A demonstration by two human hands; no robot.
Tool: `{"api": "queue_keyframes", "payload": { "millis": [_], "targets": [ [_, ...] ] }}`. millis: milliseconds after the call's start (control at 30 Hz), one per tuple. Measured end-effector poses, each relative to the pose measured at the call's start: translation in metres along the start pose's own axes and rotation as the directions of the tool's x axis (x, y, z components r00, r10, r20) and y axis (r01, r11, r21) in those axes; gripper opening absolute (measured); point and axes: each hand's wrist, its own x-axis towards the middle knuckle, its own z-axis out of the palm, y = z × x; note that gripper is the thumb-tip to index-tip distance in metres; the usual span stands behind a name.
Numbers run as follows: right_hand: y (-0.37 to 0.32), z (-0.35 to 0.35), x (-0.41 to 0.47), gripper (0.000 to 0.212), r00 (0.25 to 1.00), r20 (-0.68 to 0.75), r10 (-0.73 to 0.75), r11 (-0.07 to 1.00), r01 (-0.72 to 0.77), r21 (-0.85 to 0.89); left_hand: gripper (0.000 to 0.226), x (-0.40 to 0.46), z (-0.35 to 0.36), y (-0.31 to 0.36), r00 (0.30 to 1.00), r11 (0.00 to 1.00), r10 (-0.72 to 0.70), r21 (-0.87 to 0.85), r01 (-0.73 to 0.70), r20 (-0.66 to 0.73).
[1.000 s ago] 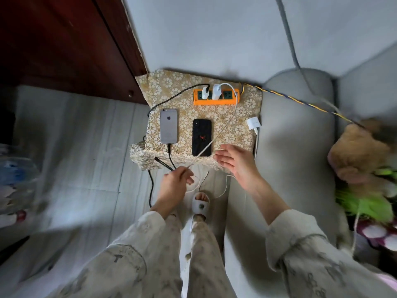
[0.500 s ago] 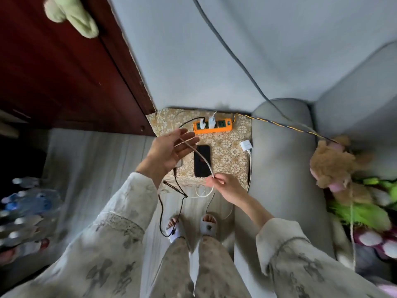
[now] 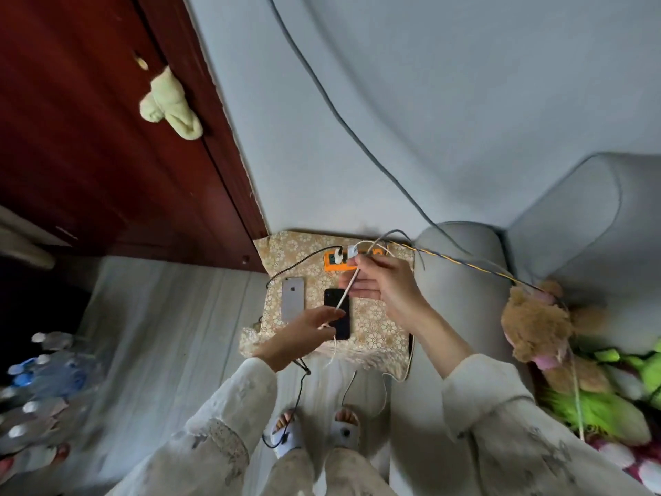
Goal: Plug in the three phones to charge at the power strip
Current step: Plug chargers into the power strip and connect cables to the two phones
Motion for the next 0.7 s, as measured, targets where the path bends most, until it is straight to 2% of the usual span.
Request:
{"api": "queue_keyframes", "payload": {
  "millis": [67,100,233,333,433,500,567,633,700],
  "targets": [
    [-0.015,-0.001,0.006,0.019,0.999,0.001,-0.033,0.995,0.033,0.099,0.025,-0.001,0.003,-0.003,0.999,0.992,0.035,0.126,-0.029,-0.039],
    [-0.021,-0.002,0.008,0.018,0.999,0.011,-0.052,0.992,0.050,0.120,0.021,-0.001,0.004,-0.004,0.997,0.992,0.039,0.123,-0.032,-0.063],
    [-0.028,-0.004,0.012,0.024,0.996,0.081,-0.034,0.994,0.025,0.108,0.019,-0.003,0.002,0.002,0.974,0.997,0.051,-0.050,-0.064,-0.220],
    [-0.012,-0.005,0.007,0.027,0.995,0.089,0.033,0.992,-0.021,-0.127,0.021,-0.005,-0.010,0.021,0.934,0.944,0.026,-0.299,-0.140,-0.356],
    [0.012,-0.003,-0.003,0.037,0.983,0.116,0.145,0.946,-0.103,-0.307,0.024,-0.013,-0.026,0.044,0.907,0.898,0.071,-0.369,-0.239,-0.415],
    [0.023,0.000,-0.010,0.044,0.964,0.197,0.179,0.888,-0.072,-0.453,0.026,-0.021,-0.033,0.059,0.892,0.854,0.122,-0.412,-0.318,-0.435],
    [0.027,0.003,-0.014,0.039,0.941,0.262,0.215,0.849,-0.047,-0.526,0.027,-0.028,-0.041,0.070,0.876,0.799,0.160,-0.461,-0.385,-0.454],
    [0.027,0.006,-0.014,0.034,0.914,0.312,0.260,0.799,-0.022,-0.601,0.028,-0.034,-0.049,0.080,0.868,0.707,0.189,-0.549,-0.445,-0.460],
    [0.028,0.007,-0.012,0.029,0.891,0.332,0.309,0.742,-0.007,-0.670,0.027,-0.038,-0.062,0.088,0.858,0.567,0.172,-0.664,-0.488,-0.484]
  ]
}}
